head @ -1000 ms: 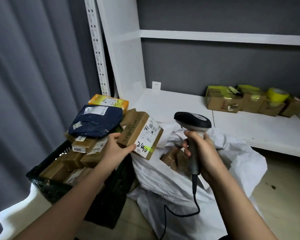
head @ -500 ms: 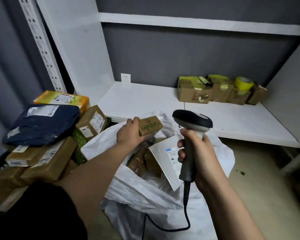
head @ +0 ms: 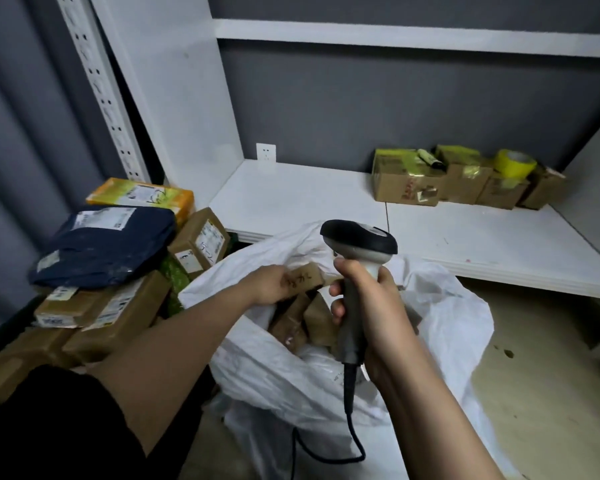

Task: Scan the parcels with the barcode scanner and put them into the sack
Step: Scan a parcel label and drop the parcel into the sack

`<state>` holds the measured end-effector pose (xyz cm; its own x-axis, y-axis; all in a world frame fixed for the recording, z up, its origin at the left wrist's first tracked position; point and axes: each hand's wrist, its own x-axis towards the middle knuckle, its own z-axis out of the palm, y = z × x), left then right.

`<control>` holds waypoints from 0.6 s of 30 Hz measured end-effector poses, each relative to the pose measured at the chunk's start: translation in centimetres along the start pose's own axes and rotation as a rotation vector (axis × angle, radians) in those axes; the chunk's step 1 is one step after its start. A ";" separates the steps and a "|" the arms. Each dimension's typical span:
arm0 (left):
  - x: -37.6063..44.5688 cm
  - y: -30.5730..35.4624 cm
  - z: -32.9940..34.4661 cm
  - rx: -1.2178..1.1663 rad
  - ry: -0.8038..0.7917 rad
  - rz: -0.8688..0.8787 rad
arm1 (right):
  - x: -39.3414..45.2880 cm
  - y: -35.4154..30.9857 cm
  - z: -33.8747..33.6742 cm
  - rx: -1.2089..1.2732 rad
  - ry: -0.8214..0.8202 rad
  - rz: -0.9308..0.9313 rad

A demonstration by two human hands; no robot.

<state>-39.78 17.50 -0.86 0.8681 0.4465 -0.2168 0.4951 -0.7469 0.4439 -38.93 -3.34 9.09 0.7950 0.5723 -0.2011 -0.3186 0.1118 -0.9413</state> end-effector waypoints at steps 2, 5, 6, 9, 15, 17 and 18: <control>-2.6 -1.8 -1.3 0.020 0.076 -0.034 | -0.4 0.5 1.4 -0.003 -0.004 0.004; -6.4 -5.0 -3.7 -0.013 0.229 -0.110 | -0.9 1.5 3.7 0.003 -0.049 0.013; -7.8 -6.0 -4.6 -0.013 0.297 -0.137 | -1.0 1.9 4.6 0.011 -0.068 0.020; -11.6 -9.9 -7.5 0.025 0.481 -0.232 | -1.0 3.1 7.4 -0.006 -0.111 0.017; -15.3 -19.1 -10.8 -0.288 0.668 -0.620 | 0.4 5.6 14.9 -0.074 -0.239 0.030; -15.2 -22.3 -10.8 -0.560 0.763 -0.776 | 0.9 6.6 17.2 -0.081 -0.266 0.038; -15.0 -24.2 -10.6 -0.700 0.810 -0.859 | 1.2 7.1 18.1 -0.079 -0.269 0.042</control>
<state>-65.14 34.15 0.84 -0.0829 0.9788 -0.1873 0.5298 0.2025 0.8236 -49.57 12.86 7.12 0.6131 0.7712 -0.1715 -0.2989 0.0255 -0.9539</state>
